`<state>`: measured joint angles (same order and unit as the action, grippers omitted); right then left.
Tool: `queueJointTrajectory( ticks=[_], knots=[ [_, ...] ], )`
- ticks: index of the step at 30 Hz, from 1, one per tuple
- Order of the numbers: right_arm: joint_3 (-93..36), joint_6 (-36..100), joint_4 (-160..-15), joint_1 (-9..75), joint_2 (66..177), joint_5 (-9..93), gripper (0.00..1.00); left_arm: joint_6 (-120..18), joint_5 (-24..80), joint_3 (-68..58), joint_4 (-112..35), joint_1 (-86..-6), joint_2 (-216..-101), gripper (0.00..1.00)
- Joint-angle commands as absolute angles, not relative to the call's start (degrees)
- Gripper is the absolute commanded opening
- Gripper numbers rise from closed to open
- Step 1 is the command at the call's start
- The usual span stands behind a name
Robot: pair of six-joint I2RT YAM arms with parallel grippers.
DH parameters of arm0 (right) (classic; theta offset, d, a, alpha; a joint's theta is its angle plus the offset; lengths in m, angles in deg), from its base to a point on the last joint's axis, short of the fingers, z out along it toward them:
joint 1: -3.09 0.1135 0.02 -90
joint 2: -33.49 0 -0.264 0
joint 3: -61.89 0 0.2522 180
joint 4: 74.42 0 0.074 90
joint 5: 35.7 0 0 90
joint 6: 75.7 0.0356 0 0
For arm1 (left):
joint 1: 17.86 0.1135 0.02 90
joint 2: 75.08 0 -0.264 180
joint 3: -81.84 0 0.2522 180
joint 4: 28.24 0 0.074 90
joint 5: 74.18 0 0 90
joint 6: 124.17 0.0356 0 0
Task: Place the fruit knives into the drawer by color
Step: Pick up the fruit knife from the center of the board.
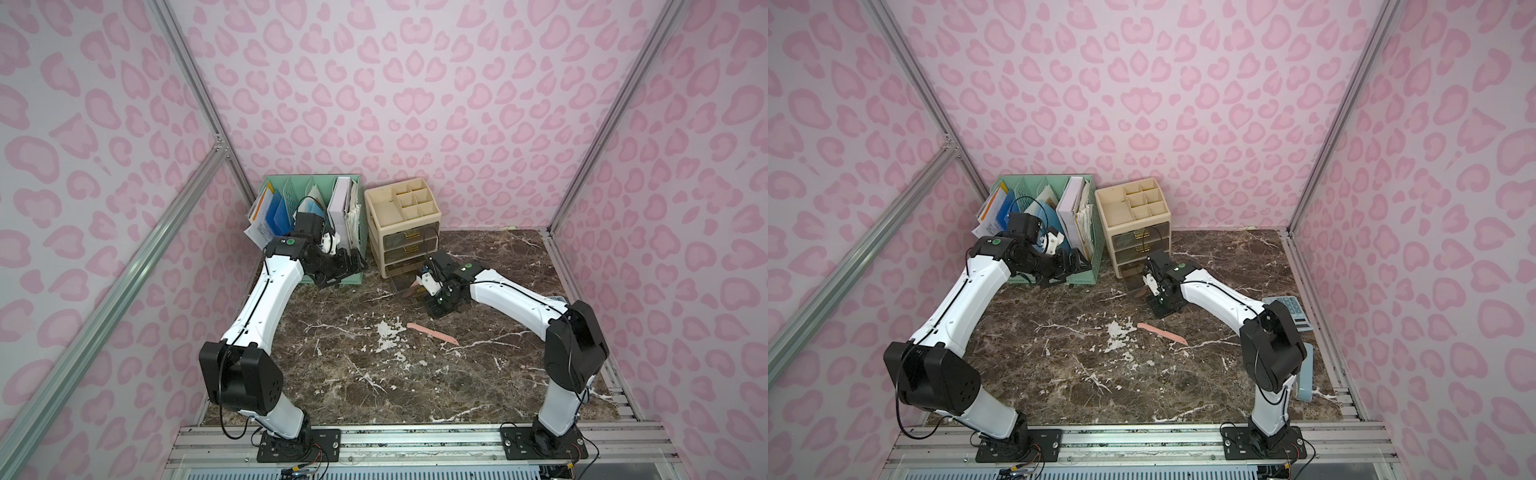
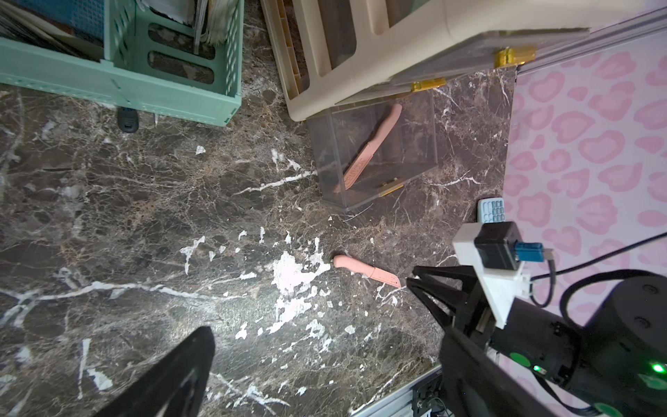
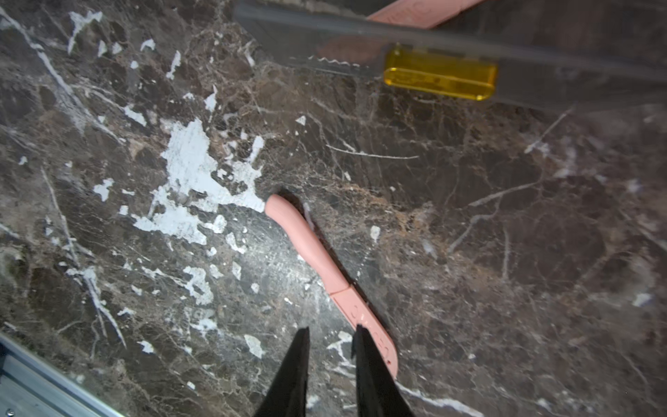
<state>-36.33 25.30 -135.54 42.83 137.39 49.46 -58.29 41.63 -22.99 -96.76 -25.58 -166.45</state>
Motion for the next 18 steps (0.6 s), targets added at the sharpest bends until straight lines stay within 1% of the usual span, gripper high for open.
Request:
queueJointTrajectory(
  ticks=[1,3,7,14,18],
  knots=[
    [-35.3,22.2,-137.2,43.7,136.0,50.0,0.3,-56.9,41.7,-22.2,-96.4,-25.6,-165.5,0.99],
    [-34.9,22.3,-137.7,45.0,135.7,50.9,0.34,-56.5,41.8,-22.2,-96.8,-25.6,-165.4,0.99],
    [-33.6,22.0,-138.7,49.2,136.6,54.2,0.4,-55.9,41.9,-22.4,-97.3,-25.5,-165.8,0.99],
    [-34.5,23.1,-141.7,54.0,139.8,61.0,0.44,-55.4,42.5,-21.5,-97.0,-25.7,-166.3,0.99],
    [-36.0,24.3,-143.2,54.4,142.3,65.6,0.46,-55.1,43.1,-20.4,-96.5,-25.6,-166.6,0.98]
  ],
)
